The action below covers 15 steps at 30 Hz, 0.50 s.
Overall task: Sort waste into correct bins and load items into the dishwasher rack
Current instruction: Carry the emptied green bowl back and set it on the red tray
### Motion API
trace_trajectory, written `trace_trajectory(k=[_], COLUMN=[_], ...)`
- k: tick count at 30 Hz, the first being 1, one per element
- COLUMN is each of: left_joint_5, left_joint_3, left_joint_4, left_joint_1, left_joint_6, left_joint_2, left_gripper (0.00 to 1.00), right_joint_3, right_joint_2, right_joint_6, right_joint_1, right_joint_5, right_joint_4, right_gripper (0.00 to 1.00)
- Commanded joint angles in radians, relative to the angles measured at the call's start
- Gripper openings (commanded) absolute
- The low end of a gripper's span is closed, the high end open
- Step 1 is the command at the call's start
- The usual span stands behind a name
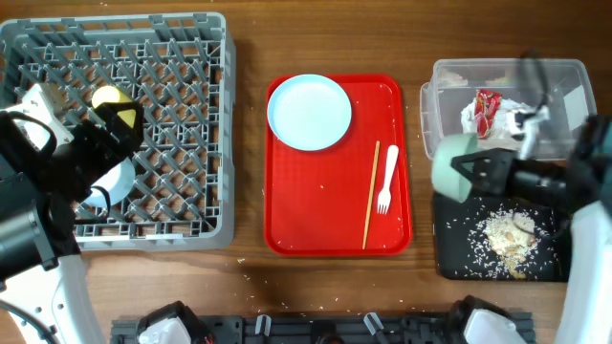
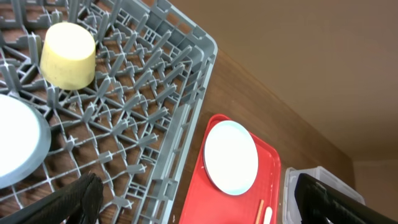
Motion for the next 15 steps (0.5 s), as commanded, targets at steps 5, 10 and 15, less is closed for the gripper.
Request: trace_trajectory(k=[5, 10, 15], left_joint_5=[-0.002, -0.002, -0.002], left_joint_3=[0.002, 0.002, 0.002], left_joint_4=[0.003, 0.003, 0.003], left_joint_1=[-0.003, -0.003, -0.003], left_joint_6=[0.009, 0.009, 0.009], left_joint_2=[0.0, 0.0, 0.0], left_gripper=[1.0, 1.0, 1.0], right_joint_3=[0.013, 0.013, 0.013], right_joint_2=[-0.077, 0.106, 0.382], right_joint_6=[0.639, 0.838, 0.999], right_joint_1=[0.57, 0.954, 1.167], right_joint_5=[0.451, 0.714, 0.909], right_joint_4=[0.319, 0.467, 0.55], right_gripper=[0.04, 0.04, 0.04])
